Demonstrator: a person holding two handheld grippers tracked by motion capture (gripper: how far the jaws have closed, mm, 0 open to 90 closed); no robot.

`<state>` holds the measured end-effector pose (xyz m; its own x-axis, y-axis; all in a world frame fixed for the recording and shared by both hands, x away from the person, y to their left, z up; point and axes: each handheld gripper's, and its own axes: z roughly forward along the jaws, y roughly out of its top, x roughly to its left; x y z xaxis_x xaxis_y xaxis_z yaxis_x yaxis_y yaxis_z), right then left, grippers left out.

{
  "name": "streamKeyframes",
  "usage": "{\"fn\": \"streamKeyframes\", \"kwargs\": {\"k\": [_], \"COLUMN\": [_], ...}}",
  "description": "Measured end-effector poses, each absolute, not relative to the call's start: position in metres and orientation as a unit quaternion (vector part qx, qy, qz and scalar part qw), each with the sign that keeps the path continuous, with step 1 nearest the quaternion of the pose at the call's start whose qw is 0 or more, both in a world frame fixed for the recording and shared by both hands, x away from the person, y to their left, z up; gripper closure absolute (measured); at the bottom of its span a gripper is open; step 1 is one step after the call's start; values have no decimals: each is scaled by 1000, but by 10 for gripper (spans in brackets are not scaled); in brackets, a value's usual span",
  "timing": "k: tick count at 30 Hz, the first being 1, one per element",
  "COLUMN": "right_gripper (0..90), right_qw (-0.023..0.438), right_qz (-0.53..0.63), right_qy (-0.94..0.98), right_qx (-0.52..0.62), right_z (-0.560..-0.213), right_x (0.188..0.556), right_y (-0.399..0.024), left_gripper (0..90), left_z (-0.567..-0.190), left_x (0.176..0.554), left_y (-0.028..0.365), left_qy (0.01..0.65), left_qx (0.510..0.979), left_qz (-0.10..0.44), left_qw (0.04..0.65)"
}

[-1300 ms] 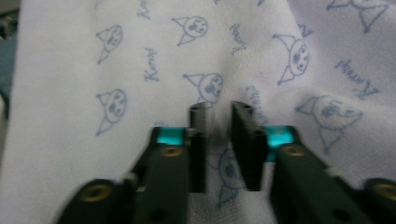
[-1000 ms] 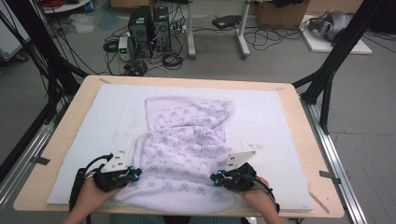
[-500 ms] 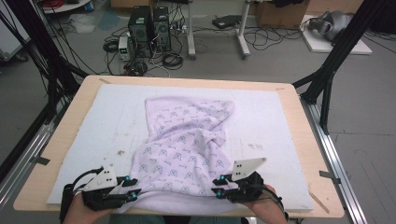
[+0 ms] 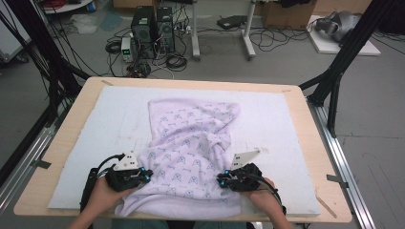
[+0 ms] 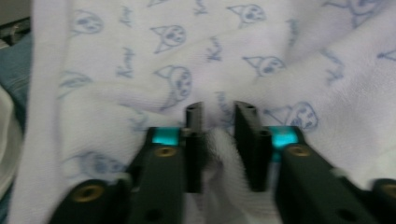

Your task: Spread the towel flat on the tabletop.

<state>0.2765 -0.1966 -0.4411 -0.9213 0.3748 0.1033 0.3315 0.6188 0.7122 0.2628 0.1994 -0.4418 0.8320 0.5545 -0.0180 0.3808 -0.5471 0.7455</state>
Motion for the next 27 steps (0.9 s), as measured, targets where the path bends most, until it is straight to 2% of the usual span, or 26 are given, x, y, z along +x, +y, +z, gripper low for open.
{"fn": "streamKeyframes", "kwargs": {"k": [8, 11, 15, 17, 18, 21, 23, 26, 27], "right_gripper": [821, 821, 779, 707, 687, 639, 603, 583, 583], "right_qw": [17, 14, -20, -9, 4, 42, 59, 49, 46], "right_qz": [412, 423, 455, 460, 458, 438, 426, 423, 413], "right_qy": [894, 893, 881, 879, 879, 883, 882, 878, 881], "right_qx": [172, 152, 123, 124, 132, 163, 191, 220, 225], "right_z": [-424, -418, -410, -404, -402, -403, -409, -421, -426], "right_x": [250, 235, 220, 220, 223, 243, 258, 277, 280], "right_y": [-205, -210, -216, -217, -218, -218, -217, -215, -214], "left_gripper": [875, 874, 857, 716, 689, 651, 640, 575, 578], "left_z": [-425, -422, -415, -411, -410, -409, -416, -429, -433], "left_x": [218, 203, 192, 197, 202, 216, 241, 263, 267], "left_y": [214, 216, 216, 214, 212, 208, 199, 189, 186], "left_qy": [257, 253, 242, 242, 242, 244, 257, 274, 278], "left_qx": [868, 870, 867, 863, 862, 858, 856, 863, 866], "left_qz": [114, 99, 83, 87, 93, 104, 123, 126, 119], "left_qw": [409, 411, 427, 435, 436, 439, 431, 405, 398]}}
